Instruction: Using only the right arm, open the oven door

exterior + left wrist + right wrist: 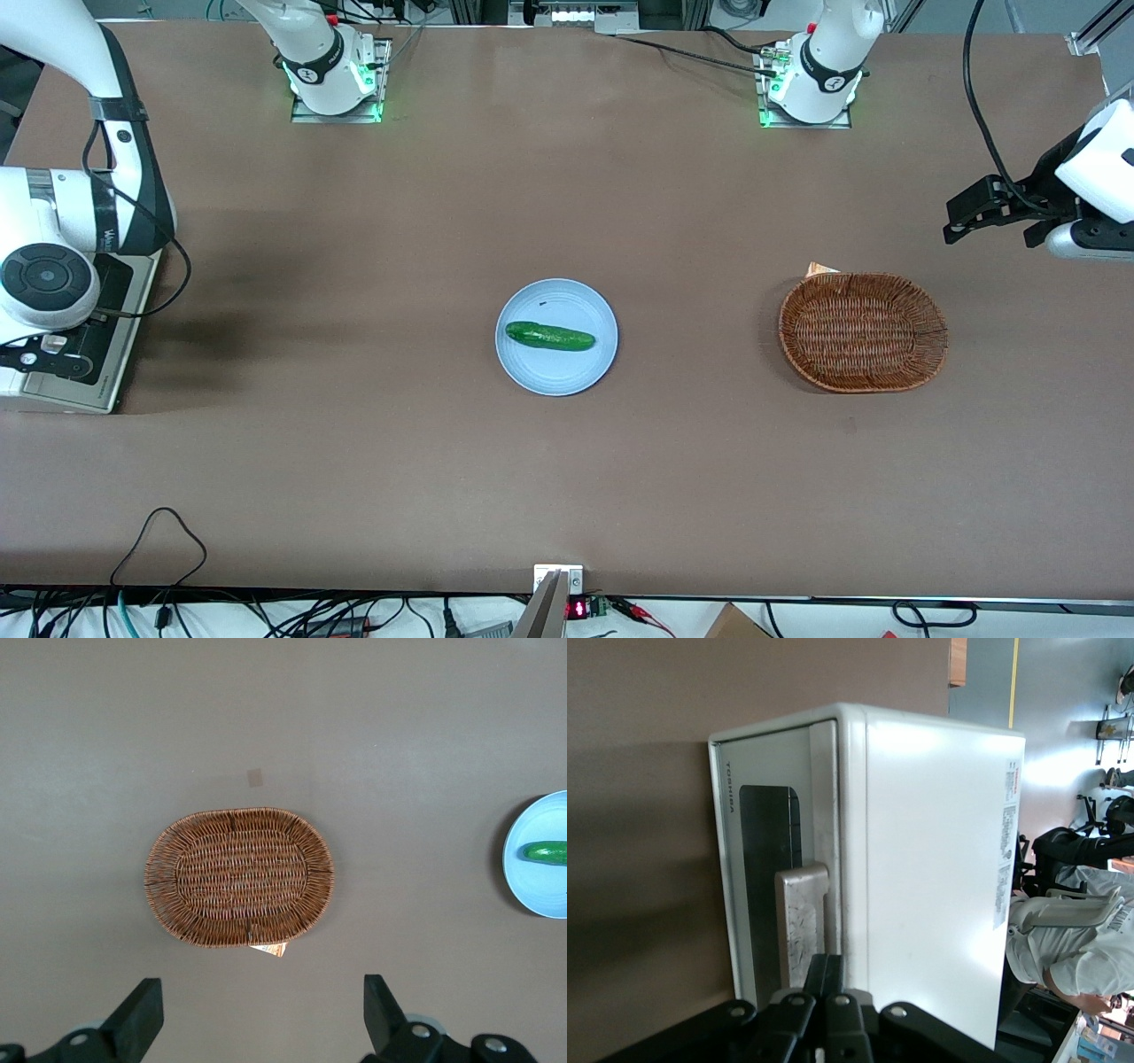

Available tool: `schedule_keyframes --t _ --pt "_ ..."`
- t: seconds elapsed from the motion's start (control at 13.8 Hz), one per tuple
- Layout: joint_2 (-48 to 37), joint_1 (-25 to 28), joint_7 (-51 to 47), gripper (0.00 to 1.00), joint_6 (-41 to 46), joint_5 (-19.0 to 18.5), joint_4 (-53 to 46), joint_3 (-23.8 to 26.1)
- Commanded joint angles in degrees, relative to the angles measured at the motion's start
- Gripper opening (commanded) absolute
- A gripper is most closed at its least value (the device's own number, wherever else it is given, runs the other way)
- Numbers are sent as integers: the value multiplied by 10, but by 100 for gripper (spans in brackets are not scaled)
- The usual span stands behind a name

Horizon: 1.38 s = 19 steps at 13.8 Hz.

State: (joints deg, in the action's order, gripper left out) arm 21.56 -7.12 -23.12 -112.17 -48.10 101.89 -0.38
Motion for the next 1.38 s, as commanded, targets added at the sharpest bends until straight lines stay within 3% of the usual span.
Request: schedule_keyframes --t 0.0,0.8,1.31 --pt "-7 -2 -44 0 -9 -15 23 -9" --pt "16 -4 -46 0 -59 -13 52 -16" --pt "23 0 -43 0 -103 27 58 -10"
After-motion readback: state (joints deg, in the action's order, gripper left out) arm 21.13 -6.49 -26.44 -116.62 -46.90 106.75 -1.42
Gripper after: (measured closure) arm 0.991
